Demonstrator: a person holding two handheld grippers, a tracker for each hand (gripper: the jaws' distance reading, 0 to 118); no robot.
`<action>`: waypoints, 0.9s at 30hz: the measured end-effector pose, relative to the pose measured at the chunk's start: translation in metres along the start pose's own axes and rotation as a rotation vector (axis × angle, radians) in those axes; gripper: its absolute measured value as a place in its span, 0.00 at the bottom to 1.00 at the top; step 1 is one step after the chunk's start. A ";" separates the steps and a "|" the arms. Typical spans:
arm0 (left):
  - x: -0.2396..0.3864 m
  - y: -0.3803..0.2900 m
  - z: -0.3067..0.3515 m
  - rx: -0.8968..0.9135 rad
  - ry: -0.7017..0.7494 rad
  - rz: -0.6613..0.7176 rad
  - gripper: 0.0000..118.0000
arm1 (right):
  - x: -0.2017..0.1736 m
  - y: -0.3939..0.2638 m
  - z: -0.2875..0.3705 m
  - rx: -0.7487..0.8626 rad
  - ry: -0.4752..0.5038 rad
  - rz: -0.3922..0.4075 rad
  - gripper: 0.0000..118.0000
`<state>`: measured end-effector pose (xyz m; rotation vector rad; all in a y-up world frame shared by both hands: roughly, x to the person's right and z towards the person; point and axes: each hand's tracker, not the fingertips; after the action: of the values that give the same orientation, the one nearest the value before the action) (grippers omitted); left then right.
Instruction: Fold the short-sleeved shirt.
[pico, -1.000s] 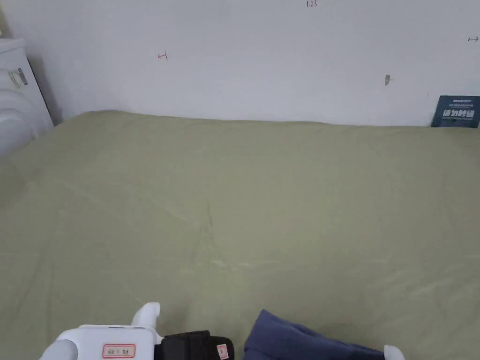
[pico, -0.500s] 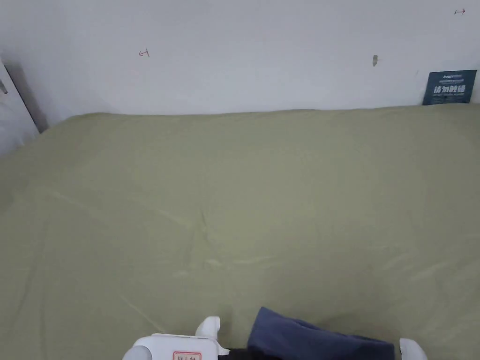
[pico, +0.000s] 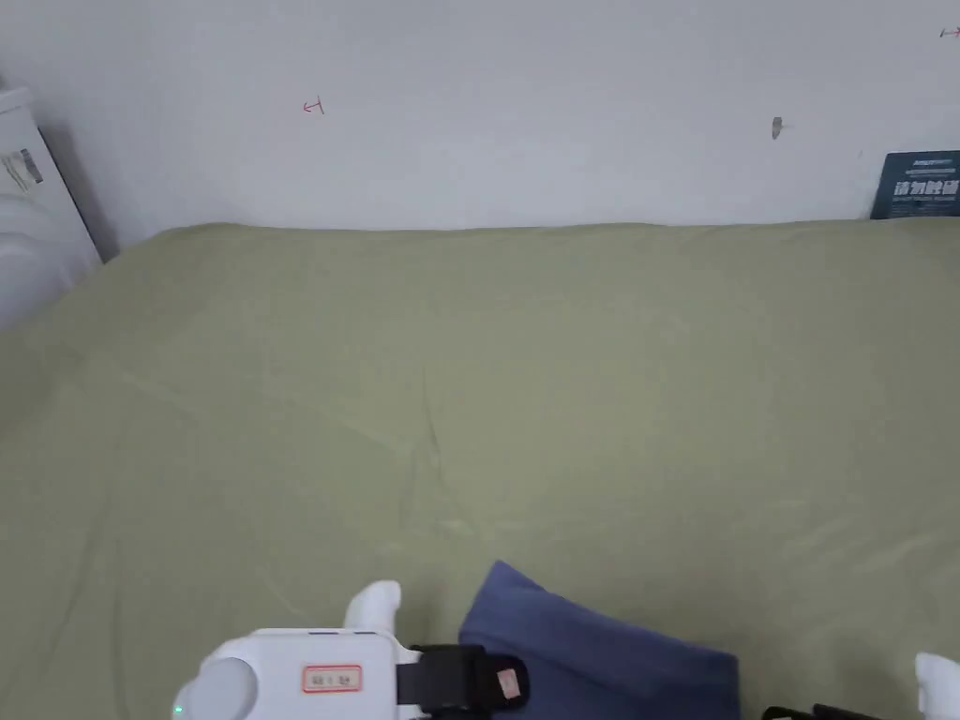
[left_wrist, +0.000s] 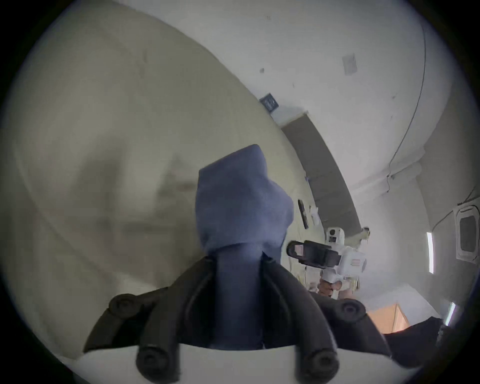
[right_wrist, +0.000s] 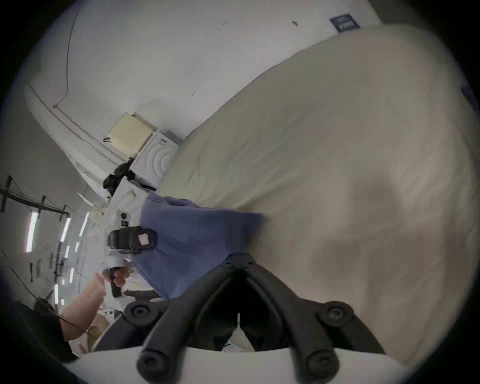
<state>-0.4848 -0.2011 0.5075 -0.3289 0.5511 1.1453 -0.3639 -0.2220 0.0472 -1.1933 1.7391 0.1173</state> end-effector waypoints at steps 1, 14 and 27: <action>-0.009 0.006 0.017 0.030 0.001 0.023 0.18 | -0.003 0.004 0.003 0.009 0.005 -0.002 0.00; -0.138 0.091 0.238 0.113 0.380 0.098 0.19 | -0.039 0.021 0.026 0.023 -0.038 0.082 0.00; -0.176 0.079 0.278 0.106 0.659 0.221 0.77 | -0.052 0.009 0.052 0.026 -0.134 0.127 0.00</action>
<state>-0.5437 -0.1623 0.8384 -0.5689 1.2471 1.2066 -0.3348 -0.1542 0.0564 -1.0327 1.6928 0.2449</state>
